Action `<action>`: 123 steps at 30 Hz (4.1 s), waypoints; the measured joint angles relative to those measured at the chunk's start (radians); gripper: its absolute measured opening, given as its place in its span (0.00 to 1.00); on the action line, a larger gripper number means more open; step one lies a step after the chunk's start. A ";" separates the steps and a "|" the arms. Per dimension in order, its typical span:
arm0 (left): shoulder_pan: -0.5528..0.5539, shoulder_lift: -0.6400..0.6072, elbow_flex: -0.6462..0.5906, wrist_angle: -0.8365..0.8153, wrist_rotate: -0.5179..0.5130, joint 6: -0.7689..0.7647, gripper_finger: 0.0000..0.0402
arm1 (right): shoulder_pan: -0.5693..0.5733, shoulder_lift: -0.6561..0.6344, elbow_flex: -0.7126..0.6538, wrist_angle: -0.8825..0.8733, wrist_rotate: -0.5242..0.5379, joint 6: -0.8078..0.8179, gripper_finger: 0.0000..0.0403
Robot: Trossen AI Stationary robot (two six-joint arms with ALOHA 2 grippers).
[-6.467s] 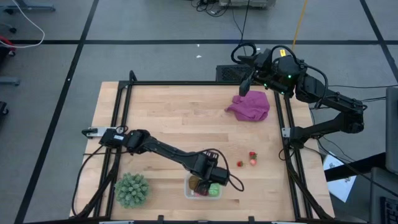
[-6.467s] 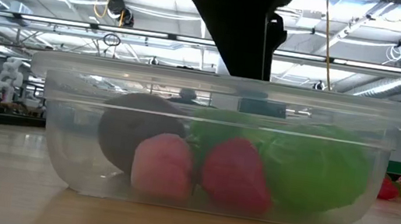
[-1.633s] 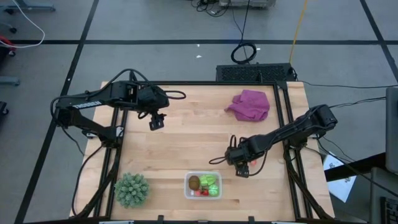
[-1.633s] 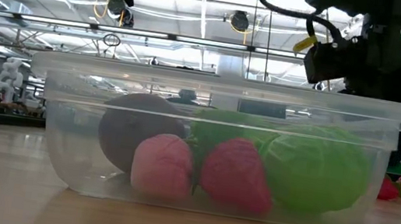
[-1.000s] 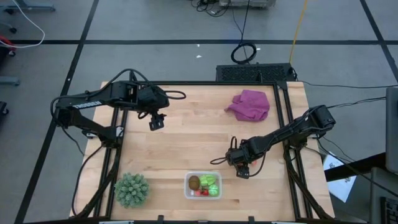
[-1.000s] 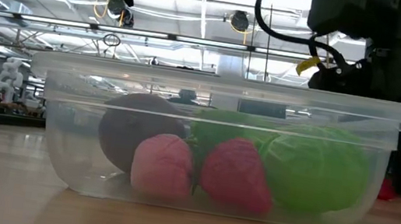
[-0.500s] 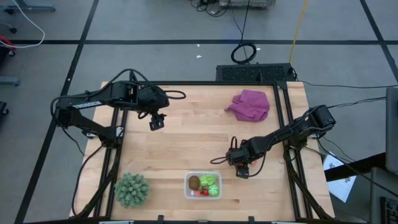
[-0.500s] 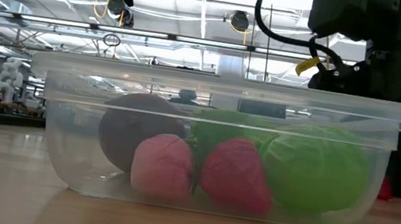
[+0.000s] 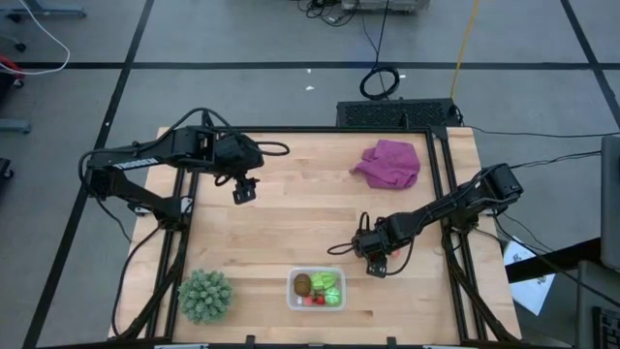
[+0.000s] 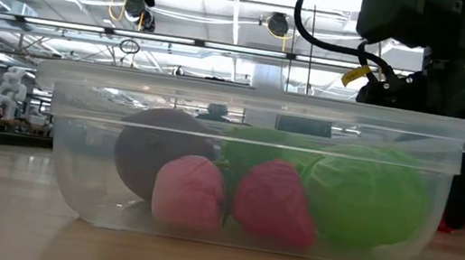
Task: Pick and placing Produce into tupperware
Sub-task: Put the left red strawberry into the transparent bin
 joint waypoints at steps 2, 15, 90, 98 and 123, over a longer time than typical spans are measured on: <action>-0.008 0.000 0.000 0.000 0.000 0.000 0.70 | 0.000 0.000 0.000 0.000 -0.001 0.000 0.44; -0.038 0.000 0.000 0.000 0.000 0.006 0.70 | 0.000 -0.001 0.000 0.001 -0.006 0.002 0.30; -0.011 0.000 0.000 -0.066 -0.133 0.060 0.70 | 0.079 0.127 0.240 0.467 -0.157 0.019 0.28; -0.011 0.000 0.000 -0.066 -0.132 0.059 0.70 | 0.079 0.140 0.240 0.463 -0.157 0.020 0.28; -0.011 0.000 0.000 -0.061 -0.131 0.058 0.70 | 0.071 0.167 0.390 0.234 -0.068 -0.172 0.28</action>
